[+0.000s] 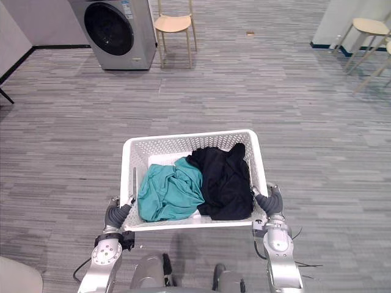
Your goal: Pick up the laundry basket with both hands and put the clothes into the washing machine.
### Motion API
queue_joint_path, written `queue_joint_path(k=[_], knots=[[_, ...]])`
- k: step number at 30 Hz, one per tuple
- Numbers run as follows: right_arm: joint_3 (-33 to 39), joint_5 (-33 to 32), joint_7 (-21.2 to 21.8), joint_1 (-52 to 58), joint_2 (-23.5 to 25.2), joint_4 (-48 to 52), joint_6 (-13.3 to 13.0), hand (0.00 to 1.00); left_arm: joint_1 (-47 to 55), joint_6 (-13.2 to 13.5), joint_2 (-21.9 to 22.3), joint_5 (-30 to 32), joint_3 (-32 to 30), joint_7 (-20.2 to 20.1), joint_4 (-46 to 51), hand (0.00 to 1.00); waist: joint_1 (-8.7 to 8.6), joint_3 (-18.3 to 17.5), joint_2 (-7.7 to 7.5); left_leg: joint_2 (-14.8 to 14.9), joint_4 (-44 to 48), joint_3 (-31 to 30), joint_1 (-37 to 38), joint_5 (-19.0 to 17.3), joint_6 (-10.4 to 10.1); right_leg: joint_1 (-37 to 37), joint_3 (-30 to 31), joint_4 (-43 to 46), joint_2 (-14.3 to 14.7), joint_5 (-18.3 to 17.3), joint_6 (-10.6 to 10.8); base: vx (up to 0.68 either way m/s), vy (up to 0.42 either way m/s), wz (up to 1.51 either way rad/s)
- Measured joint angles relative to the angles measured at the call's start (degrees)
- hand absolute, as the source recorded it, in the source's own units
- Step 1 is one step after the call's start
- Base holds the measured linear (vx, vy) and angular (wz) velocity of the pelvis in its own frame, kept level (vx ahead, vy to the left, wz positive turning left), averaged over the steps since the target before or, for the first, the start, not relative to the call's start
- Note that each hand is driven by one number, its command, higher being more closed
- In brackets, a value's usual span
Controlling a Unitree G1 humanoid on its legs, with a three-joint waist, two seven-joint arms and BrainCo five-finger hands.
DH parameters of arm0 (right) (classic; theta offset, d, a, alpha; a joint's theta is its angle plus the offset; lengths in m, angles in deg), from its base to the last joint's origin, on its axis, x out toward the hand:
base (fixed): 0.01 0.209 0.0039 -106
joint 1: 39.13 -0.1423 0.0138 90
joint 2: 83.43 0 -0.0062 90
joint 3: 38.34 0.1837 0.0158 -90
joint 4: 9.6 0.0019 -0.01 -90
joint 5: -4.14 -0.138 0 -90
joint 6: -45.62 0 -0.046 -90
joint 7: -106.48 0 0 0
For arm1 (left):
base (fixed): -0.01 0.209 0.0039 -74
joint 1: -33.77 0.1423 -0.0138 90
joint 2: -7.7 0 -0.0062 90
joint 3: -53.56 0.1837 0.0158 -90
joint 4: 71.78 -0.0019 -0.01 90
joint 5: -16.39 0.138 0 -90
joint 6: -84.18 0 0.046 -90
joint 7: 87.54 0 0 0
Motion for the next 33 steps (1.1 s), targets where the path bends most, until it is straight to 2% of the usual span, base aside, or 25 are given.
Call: queue_joint_path(k=[1, 3, 4, 5, 6, 7, 8, 9, 11, 13, 14, 16, 17, 18, 20, 21, 22, 23, 24, 25, 27, 28, 29, 31, 33], knots=[[0.0, 0.0, -0.3, -1.1, 0.0, -1.6, 0.0, 1.00, -0.8, -0.4, 0.1, 0.1, -0.5, -0.1, 0.0, 1.00, -0.57, -0.1, -0.21, 0.2, 4.5, 0.3, -1.3, -2.2, 5.2, 0.6, 0.9, -0.1, -1.0, 1.1, 1.3, 0.70, 0.293, -0.04], [0.0, 0.1, 0.5, -2.9, 1.3, -4.8, 0.4, 1.00, -0.4, -1.2, -0.8, 0.4, -0.7, -0.1, -1.5, 1.00, 0.53, 0.6, -1.78, 0.9, 15.1, 1.8, -2.4, -5.7, 5.3, 1.1, 5.0, 6.2, -2.1, 1.8, 1.8, 0.70, 0.324, -0.28], [-0.2, 0.2, 0.5, -2.4, 1.5, -5.4, 0.2, 1.00, 0.3, -1.1, -0.9, 0.4, -0.4, -0.1, -2.0, 1.00, 0.43, 0.1, -2.06, 0.3, 11.9, 1.5, 0.1, -7.0, 3.4, -1.8, 5.2, 15.9, -2.4, 0.5, 5.2, 0.52, 0.229, -0.47], [-0.5, 0.2, 0.5, -2.5, 1.8, -6.0, 0.1, 1.00, 0.8, -0.9, -2.0, 0.4, -0.3, 0.0, -2.2, 1.00, 0.21, 0.1, -3.12, -1.6, 7.4, 1.8, 5.6, -12.0, 4.7, -9.4, 6.1, 35.2, -4.2, 0.0, 12.7, 0.40, 0.172, -0.22], [-0.6, 0.2, 0.5, -2.3, 2.7, -6.4, 0.1, 1.00, 0.3, -1.0, -3.2, 0.4, -0.2, -0.1, -2.9, 1.00, -0.31, 0.1, -4.64, -3.0, 6.8, 1.9, 7.0, -12.3, 4.4, -13.2, 6.9, 43.5, -5.5, 0.1, 12.6, 0.65, 0.160, -0.02], [-0.8, 0.2, 0.5, -2.1, 3.0, -7.8, 0.1, 1.00, -0.4, -1.2, -4.1, 0.4, -0.1, -0.1, -3.8, 1.00, -1.57, 0.0, -5.57, -4.8, 4.3, 2.1, 10.9, -13.3, 4.8, -19.1, 5.7, 54.3, -7.3, -0.1, 11.0, 0.66, 0.105, 0.00], [-1.0, 0.2, 0.4, -2.4, 2.9, -9.4, 0.2, 1.00, -0.3, -1.6, -4.1, 0.4, 0.1, -0.1, -4.1, 1.00, -1.72, 0.2, -4.91, -5.0, 0.9, 2.9, 15.6, -13.8, 5.0, -23.0, 2.7, 56.9, -7.9, -1.0, 6.6, 0.65, 0.076, -0.16], [-1.2, 0.2, 0.4, -2.4, 3.0, -9.8, 0.2, 1.00, -0.3, -1.8, -4.3, 0.4, 0.1, -0.1, -4.1, 1.00, -1.87, 0.5, -4.06, -5.0, -2.7, 3.1, 19.9, -13.9, 5.1, -26.4, -0.4, 55.2, -7.7, -2.0, 3.8, 0.41, 0.044, -0.30], [-1.5, 0.2, 0.4, -2.6, 2.9, -9.8, 0.1, 1.00, -0.5, -1.8, -4.8, 0.4, 0.1, -0.1, -4.1, 1.00, -3.05, 0.7, -3.57, -5.0, -6.5, 2.9, 24.0, -14.0, 4.9, -30.5, -3.8, 48.7, -7.2, -3.1, 1.8, 0.52, 0.001, -0.03], [-1.2, 0.2, 0.5, -3.1, 2.3, -9.8, 0.1, 1.00, -1.2, -1.8, -4.9, 0.4, 0.6, -0.1, -4.4, 1.00, -3.44, 0.7, -2.85, -4.5, -9.6, 2.7, 27.3, -14.7, 3.6, -34.5, -4.7, 31.9, -4.8, -0.7, 0.9, 0.58, -0.053, 0.11], [-1.0, 0.2, 0.4, -3.1, 1.8, -9.8, 0.1, 1.00, -2.1, -1.7, -4.8, 0.4, 1.0, -0.1, -5.4, 1.00, -4.13, 0.7, -2.83, -4.5, -11.6, 2.2, 29.9, -15.3, 2.3, -35.1, -3.8, 17.4, -3.7, 5.6, 1.3, 0.44, -0.105, 0.35], [-0.9, 0.2, 0.4, -2.6, 1.6, -9.8, 0.4, 1.00, -2.5, -1.8, -5.0, 0.5, 1.6, -0.1, -7.3, 1.00, -6.16, 0.3, -3.82, -5.3, -14.1, -0.8, 35.8, -17.4, -1.4, -35.5, -0.6, 4.4, -3.9, 12.9, 2.7, 0.69, -0.213, 0.66], [-0.9, 0.2, 0.4, -1.9, 1.5, -9.8, 0.4, 1.00, -2.3, -1.8, -5.3, 0.5, 2.0, -0.1, -7.6, 1.00, -6.17, 0.0, -4.37, -5.5, -14.4, -1.8, 37.5, -18.0, -2.2, -35.5, 0.5, 3.9, -4.1, 13.2, 2.3, 0.84, -0.301, 0.61], [-0.7, 0.2, 0.5, -1.3, 0.4, -10.5, 0.4, 1.00, -2.4, -1.8, -4.9, 0.5, 2.2, -0.1, -9.2, 1.00, -6.16, -0.8, -2.84, -3.6, -12.7, -3.9, 39.6, -18.5, -3.1, -35.9, 1.5, 9.3, -3.0, 21.1, 0.9, 0.71, -0.282, 0.50], [0.2, 0.2, 0.6, -1.0, 0.0, -10.7, 1.0, 1.00, -2.6, -1.8, -2.8, 1.5, 2.7, -0.1, -9.6, 1.00, -6.37, -1.4, 1.08, 2.0, 2.8, -6.9, 33.6, -17.5, -4.4, -35.5, -2.1, 15.0, -0.6, 18.9, -1.4, 0.66, -0.319, 0.41], [0.9, 0.1, 0.7, -1.2, -0.6, -10.5, 1.1, 1.00, -2.6, -1.8, -1.8, 1.9, 2.3, -0.1, -9.7, 1.00, -5.79, -0.8, 2.90, 7.1, 19.5, -7.6, 26.6, -8.0, -5.4, -32.5, -3.7, 16.6, 2.4, 15.5, -3.8, 0.76, -0.374, 0.06], [-0.3, 0.1, 0.6, -1.1, -0.5, -10.2, 1.4, 1.00, -1.9, -1.8, -1.5, 1.9, 1.9, -0.1, -9.7, 1.00, -4.94, -0.5, 3.30, 10.3, 28.5, -7.4, 23.1, 1.1, -5.5, -29.4, -4.0, 15.6, 4.2, 13.8, -4.9, 0.64, -0.280, -0.06], [-0.7, 0.2, 0.5, -1.1, -0.5, -10.0, 1.5, 1.00, -1.5, -1.8, -1.6, 1.9, 1.9, -0.1, -9.7, 1.00, -4.66, -0.4, 3.46, 12.1, 34.0, -7.4, 20.6, 0.8, -5.9, -26.8, -4.5, 14.6, 5.1, 13.1, -5.4, 0.63, -0.236, -0.02], [-0.6, 0.2, 0.4, -0.7, -0.4, -9.0, 1.7, 1.00, -1.2, -1.8, -1.7, 1.9, 2.1, -0.1, -9.7, 1.00, -4.19, -0.1, 3.05, 13.7, 41.4, -6.7, 15.4, -2.5, -5.1, -21.4, -4.8, 11.2, 6.2, 11.7, -6.4, 0.49, -0.156, 0.04], [-0.6, 0.2, 0.4, -0.1, -0.5, -7.7, 1.8, 1.00, -1.2, -1.6, -1.7, 1.8, 2.1, -0.1, -9.7, 1.00, -3.38, 0.2, 2.36, 13.2, 42.1, -5.3, 12.5, -5.4, -3.9, -17.5, -4.6, 8.5, 6.2, 11.4, -6.6, 0.69, -0.202, 0.03], [-0.6, 0.1, 0.4, 0.1, -0.8, -5.4, 1.8, 1.00, -1.0, -0.3, -1.6, 1.3, 2.0, -0.2, -9.2, 1.00, -2.52, 0.3, 1.64, 10.9, 35.0, -1.6, 7.1, -10.0, -2.1, -11.8, -3.8, 3.0, 6.1, 10.8, -6.9, 0.60, -0.122, -0.05], [-0.6, 0.1, 0.5, -0.8, -1.0, -5.2, 1.8, 1.00, -0.8, 0.4, -1.4, 1.0, 2.0, -0.2, -8.7, 1.00, -2.26, 0.4, 1.53, 7.9, 25.4, -0.8, 4.2, -10.7, -1.3, -8.9, -3.1, 0.5, 5.8, 10.3, -6.8, 0.52, 0.010, -0.25], [-0.6, 0.1, 0.5, -1.7, -1.5, -5.5, 1.8, 1.00, -0.8, 0.4, -0.9, 1.0, 1.9, -0.3, -8.6, 1.00, -1.41, 0.8, 1.05, 4.3, 12.2, -1.3, 3.0, -9.9, -2.5, -6.9, -2.3, -0.9, 5.0, 9.3, -6.2, 0.51, 0.039, -0.31], [-0.6, 0.1, 0.5, -2.2, -2.4, -6.2, 1.8, 1.00, -0.4, 0.4, -0.3, 1.0, 1.8, -0.6, -8.5, 1.00, -0.99, 1.0, 1.92, 1.0, -5.3, -3.4, 1.7, -4.9, -6.5, -3.0, -1.4, -2.9, 4.3, 7.6, -4.6, 0.53, 0.112, -0.33], [-0.7, 0.1, 0.4, -2.3, -2.9, -6.8, 1.8, 1.00, 0.0, 0.2, 0.0, 1.0, 1.9, -0.8, -8.4, 1.00, 0.29, 1.1, 3.05, 1.2, -8.9, -2.4, 1.6, 2.0, -6.5, 0.0, 0.5, -3.8, 4.2, 5.6, -2.4, 0.55, 0.184, -0.48]])
